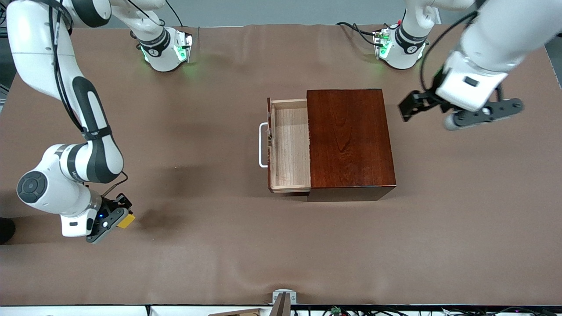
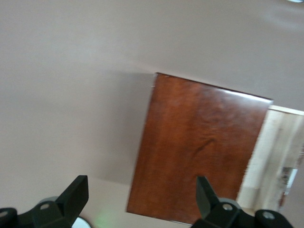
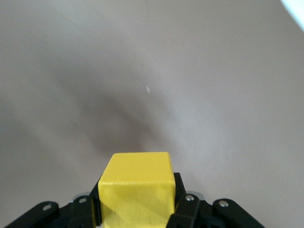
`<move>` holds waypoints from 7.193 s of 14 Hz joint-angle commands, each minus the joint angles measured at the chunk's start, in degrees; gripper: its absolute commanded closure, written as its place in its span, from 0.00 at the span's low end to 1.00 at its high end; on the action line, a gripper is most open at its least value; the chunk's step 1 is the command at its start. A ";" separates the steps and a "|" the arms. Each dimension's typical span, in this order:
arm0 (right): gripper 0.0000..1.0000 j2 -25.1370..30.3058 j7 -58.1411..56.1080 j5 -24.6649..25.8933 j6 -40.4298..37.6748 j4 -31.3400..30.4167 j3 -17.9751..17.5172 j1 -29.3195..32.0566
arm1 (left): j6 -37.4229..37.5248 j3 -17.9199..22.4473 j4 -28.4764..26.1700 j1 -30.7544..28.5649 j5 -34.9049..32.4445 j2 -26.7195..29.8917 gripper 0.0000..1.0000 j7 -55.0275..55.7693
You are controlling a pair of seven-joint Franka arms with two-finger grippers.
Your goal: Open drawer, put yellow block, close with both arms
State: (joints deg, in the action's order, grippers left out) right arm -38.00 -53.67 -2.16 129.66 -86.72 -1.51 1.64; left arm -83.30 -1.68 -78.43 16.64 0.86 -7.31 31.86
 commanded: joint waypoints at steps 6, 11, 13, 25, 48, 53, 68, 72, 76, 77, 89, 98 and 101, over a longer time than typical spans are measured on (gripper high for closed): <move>1.00 6.45 -14.17 0.49 -0.72 -0.65 -10.78 -5.15 | -7.76 -0.61 -15.70 -10.57 3.62 8.11 0.00 -18.65; 1.00 6.19 -17.87 1.11 -13.17 8.74 -11.58 -14.28 | -8.11 -0.17 -15.79 -11.11 1.43 7.84 0.00 -24.30; 1.00 5.92 -17.53 1.81 -15.13 9.81 -11.58 -17.71 | -8.02 -0.26 -15.53 -11.02 1.33 7.93 0.00 -24.39; 1.00 0.39 -5.31 7.88 -20.76 19.30 -10.44 -34.24 | -8.46 -0.43 -13.95 -10.93 -0.07 6.61 0.00 -23.34; 1.00 -7.79 10.42 17.10 -15.93 19.30 -9.03 -43.48 | -9.17 -0.52 -12.63 -10.93 -0.07 6.52 0.00 -23.25; 0.00 -7.53 11.04 17.90 -16.10 19.30 -8.86 -43.65 | -9.17 -0.52 -12.63 -10.93 -0.07 6.52 0.00 -23.25; 0.00 2.93 16.48 15.79 -22.60 18.95 -9.12 -40.32 | -9.17 -0.61 -12.63 -10.84 -0.07 6.61 0.00 -23.07; 0.00 5.74 17.72 15.52 -27.16 18.78 -9.03 -35.59 | -9.08 -0.78 -12.54 -10.23 -0.07 6.87 0.00 -21.76; 0.00 8.81 17.81 15.52 -32.70 18.78 -9.03 -27.77 | -8.64 -1.49 -12.54 -10.23 0.28 7.14 0.00 -21.40; 0.00 9.52 17.81 15.52 -34.80 18.78 -9.03 -26.18 | -8.64 -2.27 -12.45 -10.32 0.45 7.14 0.00 -21.49; 0.00 23.22 25.79 9.90 -40.71 10.62 -8.68 -3.15 | -9.42 -22.72 -7.73 -9.61 3.79 2.68 0.00 -24.99; 0.00 33.95 34.59 3.14 -39.04 -3.18 3.26 -1.38 | -30.75 -29.01 6.71 7.68 1.08 -25.27 0.00 -49.08; 0.00 35.19 35.21 0.76 -39.48 -4.51 5.55 -1.03 | -36.40 -24.45 6.71 14.00 -1.12 -29.50 0.00 -54.51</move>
State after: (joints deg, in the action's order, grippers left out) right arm -5.72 -19.97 0.48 89.40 -88.10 3.78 0.01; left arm -118.53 -29.20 -74.67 26.64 1.85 -34.20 -18.72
